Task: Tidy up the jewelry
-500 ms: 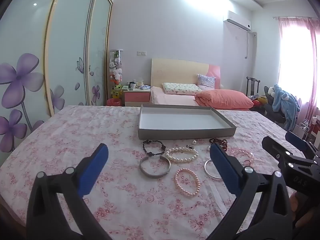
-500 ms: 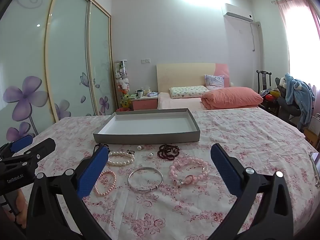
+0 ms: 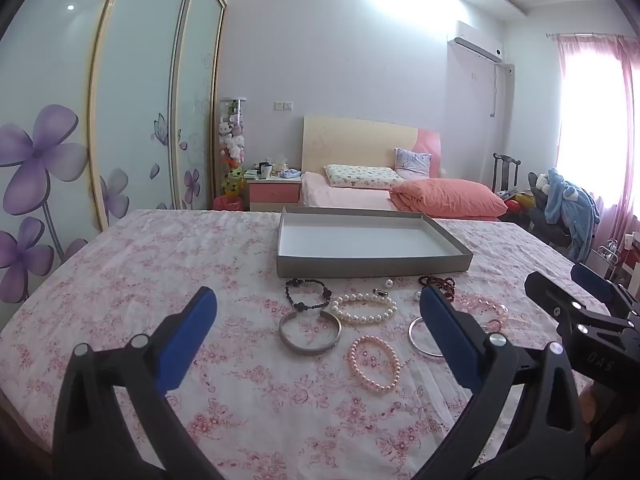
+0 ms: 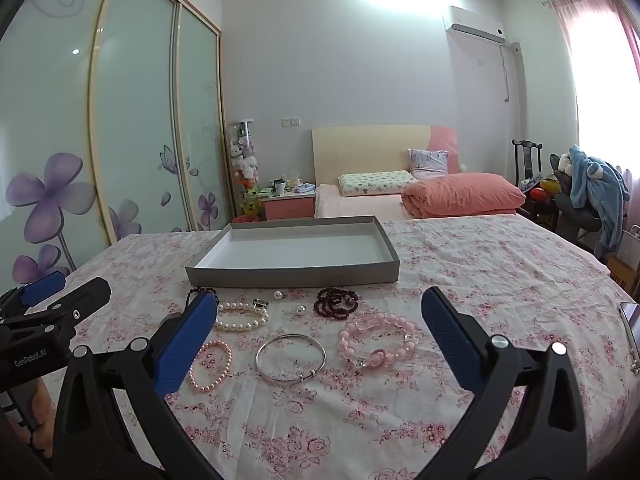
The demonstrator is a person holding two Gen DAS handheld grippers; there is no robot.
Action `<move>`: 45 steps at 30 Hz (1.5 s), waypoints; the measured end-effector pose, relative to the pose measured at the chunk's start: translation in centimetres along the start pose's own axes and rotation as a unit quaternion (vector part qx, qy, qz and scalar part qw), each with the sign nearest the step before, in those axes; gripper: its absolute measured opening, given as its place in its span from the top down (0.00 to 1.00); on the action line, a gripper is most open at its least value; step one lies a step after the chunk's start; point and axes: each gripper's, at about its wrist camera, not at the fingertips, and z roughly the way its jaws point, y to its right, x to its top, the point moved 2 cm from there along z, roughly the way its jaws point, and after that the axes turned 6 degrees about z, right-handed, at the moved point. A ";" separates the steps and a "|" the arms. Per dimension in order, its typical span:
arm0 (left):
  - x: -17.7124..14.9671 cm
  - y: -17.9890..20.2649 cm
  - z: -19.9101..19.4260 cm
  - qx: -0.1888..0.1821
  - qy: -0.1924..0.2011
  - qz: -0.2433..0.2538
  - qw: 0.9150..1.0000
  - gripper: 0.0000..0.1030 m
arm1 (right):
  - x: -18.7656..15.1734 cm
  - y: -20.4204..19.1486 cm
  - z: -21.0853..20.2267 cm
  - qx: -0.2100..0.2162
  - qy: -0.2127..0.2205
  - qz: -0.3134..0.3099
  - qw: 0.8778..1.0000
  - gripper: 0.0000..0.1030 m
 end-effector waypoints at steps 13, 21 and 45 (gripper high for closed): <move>0.0 -0.1 0.0 0.000 -0.002 -0.002 1.000 0.04 | -0.1 0.1 0.1 0.000 -0.001 0.001 1.000 0.02; -0.8 0.3 0.2 -0.001 -0.003 -0.002 1.000 0.04 | -0.1 0.1 0.2 0.000 -0.002 0.002 1.000 0.02; -0.7 0.3 0.3 -0.001 -0.004 -0.003 1.000 0.04 | -0.3 0.2 0.4 0.000 -0.005 0.004 1.000 0.02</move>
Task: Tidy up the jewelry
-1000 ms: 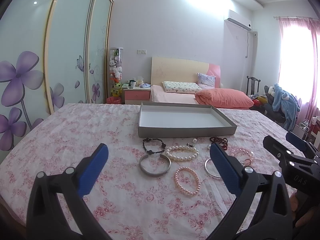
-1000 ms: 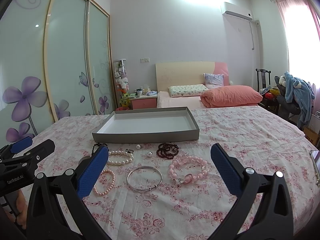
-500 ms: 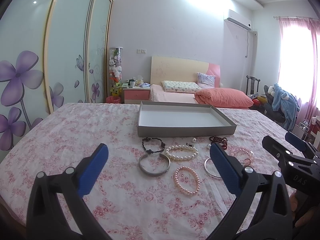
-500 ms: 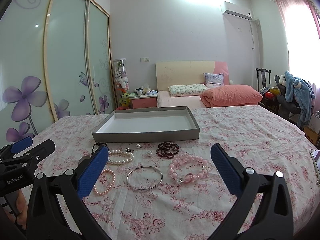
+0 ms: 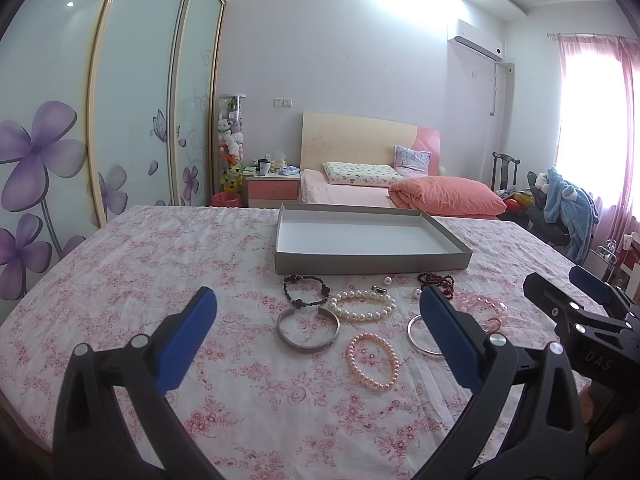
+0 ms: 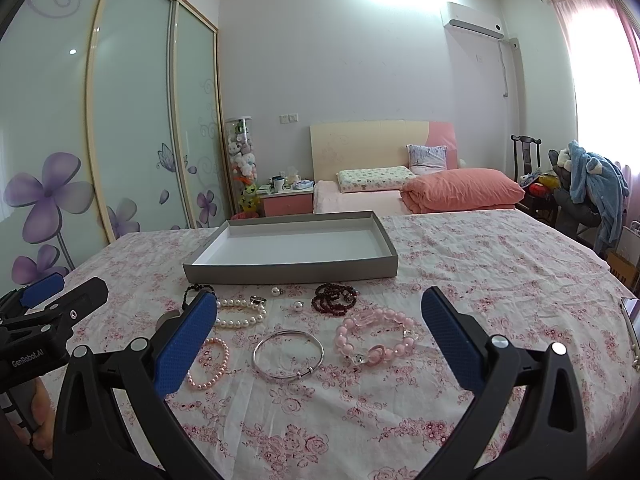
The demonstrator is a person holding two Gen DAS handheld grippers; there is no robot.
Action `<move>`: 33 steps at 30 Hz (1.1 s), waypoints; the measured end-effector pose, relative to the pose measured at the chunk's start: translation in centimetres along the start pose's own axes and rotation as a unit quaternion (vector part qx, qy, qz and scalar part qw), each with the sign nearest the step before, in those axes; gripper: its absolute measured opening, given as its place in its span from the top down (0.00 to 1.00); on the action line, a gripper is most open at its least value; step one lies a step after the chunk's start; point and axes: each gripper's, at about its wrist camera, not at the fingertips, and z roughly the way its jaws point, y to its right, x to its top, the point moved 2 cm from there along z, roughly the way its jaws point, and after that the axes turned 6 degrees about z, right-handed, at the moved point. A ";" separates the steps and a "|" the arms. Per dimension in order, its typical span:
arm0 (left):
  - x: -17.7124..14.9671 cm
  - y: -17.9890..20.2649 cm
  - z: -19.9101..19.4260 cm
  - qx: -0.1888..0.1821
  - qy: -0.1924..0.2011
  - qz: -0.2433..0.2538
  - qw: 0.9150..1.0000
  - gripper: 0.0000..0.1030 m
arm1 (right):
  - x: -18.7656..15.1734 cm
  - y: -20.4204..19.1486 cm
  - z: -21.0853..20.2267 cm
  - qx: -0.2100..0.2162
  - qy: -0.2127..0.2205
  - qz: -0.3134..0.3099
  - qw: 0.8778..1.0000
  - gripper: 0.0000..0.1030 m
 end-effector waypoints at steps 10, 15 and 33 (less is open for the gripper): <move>0.1 -0.1 0.0 0.000 0.000 0.000 1.000 0.04 | 0.0 0.0 0.0 0.000 0.000 0.000 1.000 0.02; 0.0 0.0 0.0 0.000 0.000 -0.001 1.000 0.04 | 0.0 0.0 0.0 0.000 -0.001 0.001 1.000 0.02; 0.0 0.0 0.0 -0.001 -0.001 0.000 1.000 0.04 | -0.1 0.1 0.1 0.000 -0.002 0.002 1.000 0.02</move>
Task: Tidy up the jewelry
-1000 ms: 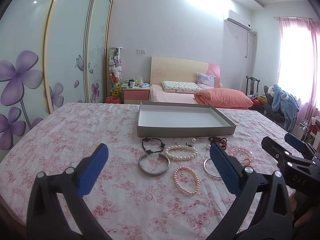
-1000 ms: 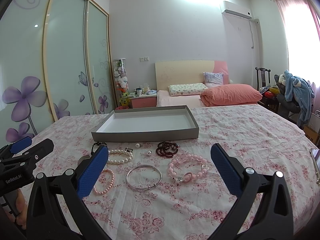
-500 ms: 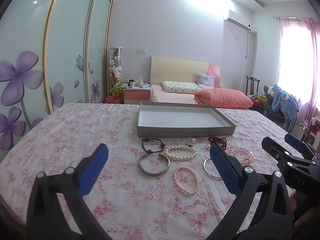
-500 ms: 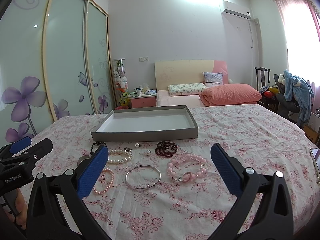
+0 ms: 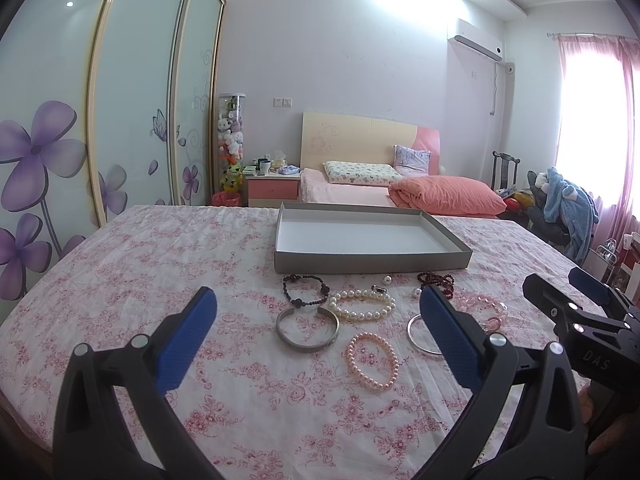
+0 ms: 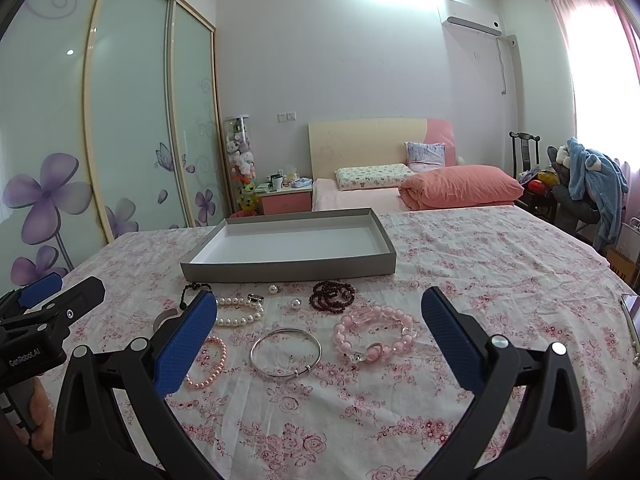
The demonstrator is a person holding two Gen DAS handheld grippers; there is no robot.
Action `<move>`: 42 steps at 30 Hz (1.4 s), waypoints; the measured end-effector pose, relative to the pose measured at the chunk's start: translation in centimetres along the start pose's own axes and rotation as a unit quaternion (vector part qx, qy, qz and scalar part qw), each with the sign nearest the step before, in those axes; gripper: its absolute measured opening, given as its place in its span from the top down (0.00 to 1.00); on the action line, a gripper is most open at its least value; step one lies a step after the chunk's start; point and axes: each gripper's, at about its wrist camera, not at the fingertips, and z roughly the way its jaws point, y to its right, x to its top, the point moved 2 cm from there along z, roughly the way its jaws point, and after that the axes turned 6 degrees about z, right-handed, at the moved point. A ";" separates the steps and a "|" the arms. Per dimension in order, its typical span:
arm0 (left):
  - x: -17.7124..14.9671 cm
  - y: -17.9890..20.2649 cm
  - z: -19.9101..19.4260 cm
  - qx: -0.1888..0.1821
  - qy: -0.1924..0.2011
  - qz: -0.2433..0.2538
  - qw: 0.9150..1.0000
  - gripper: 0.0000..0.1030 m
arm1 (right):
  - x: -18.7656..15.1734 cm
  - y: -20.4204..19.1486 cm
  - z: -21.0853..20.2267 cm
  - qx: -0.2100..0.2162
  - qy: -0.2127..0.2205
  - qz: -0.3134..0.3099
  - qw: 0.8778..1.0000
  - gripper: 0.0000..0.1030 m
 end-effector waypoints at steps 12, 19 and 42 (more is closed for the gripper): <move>-0.9 -0.4 3.3 0.012 -0.063 0.002 0.998 0.04 | -0.5 3.9 4.1 -0.032 -0.077 0.042 0.996 0.02; -1.3 -1.9 7.1 0.010 -0.135 -0.004 0.991 0.04 | -0.6 6.4 8.6 -0.075 -0.159 0.048 0.983 0.25; -2.4 -1.8 13.7 0.005 -0.248 0.007 0.969 0.04 | -2.3 8.6 12.6 -0.083 -0.241 0.086 0.963 0.81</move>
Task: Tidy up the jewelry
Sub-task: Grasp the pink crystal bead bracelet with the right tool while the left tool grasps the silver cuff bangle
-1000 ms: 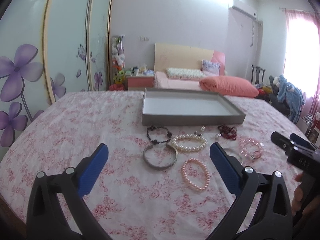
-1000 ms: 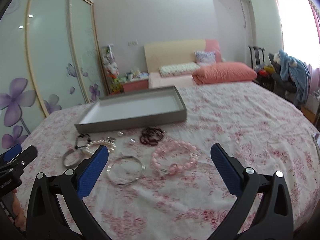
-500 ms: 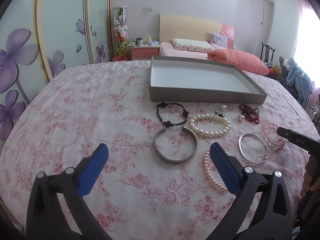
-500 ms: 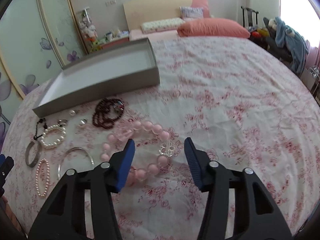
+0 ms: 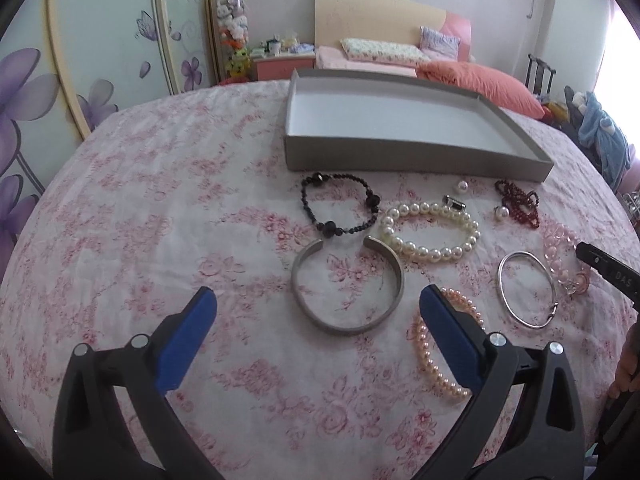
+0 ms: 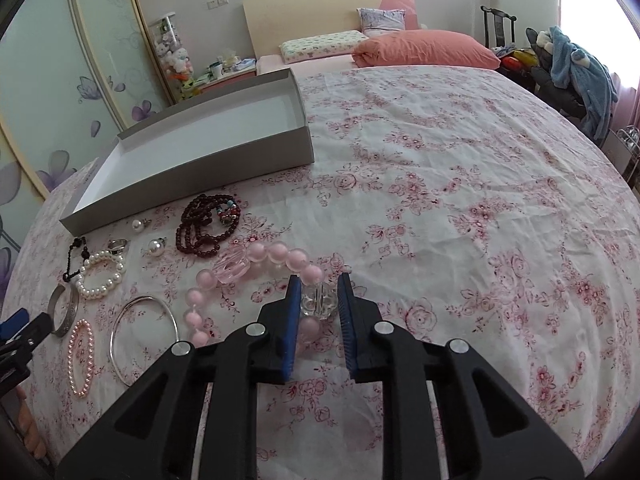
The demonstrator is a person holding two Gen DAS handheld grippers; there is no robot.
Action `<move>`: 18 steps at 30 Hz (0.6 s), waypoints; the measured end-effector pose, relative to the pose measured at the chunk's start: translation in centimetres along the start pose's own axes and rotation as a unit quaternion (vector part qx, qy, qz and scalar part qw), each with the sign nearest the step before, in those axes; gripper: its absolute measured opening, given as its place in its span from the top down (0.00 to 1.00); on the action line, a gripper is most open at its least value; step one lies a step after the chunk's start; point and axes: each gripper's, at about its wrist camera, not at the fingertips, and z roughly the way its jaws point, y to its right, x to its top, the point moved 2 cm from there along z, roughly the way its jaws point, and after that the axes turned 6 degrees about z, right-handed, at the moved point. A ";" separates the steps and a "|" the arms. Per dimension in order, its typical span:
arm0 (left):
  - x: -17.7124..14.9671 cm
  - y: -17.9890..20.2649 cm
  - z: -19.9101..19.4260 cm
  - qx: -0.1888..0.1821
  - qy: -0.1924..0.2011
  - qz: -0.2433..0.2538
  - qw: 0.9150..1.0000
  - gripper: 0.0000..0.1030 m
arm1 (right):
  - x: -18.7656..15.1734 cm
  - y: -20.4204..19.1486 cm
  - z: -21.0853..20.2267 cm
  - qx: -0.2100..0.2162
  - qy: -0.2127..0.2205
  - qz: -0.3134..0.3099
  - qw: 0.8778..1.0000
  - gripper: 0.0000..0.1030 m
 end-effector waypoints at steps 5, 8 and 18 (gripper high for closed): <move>0.8 0.5 1.6 0.000 -0.022 0.004 1.000 0.04 | 0.2 0.3 0.0 0.008 0.000 0.007 1.000 0.81; 1.1 0.5 2.5 -0.001 -0.035 0.001 0.999 0.09 | 0.4 0.6 0.0 0.011 0.001 0.009 1.000 0.81; 1.3 0.7 2.4 -0.001 -0.032 0.002 0.999 0.36 | 0.2 0.7 -0.6 0.019 0.014 0.010 1.000 0.81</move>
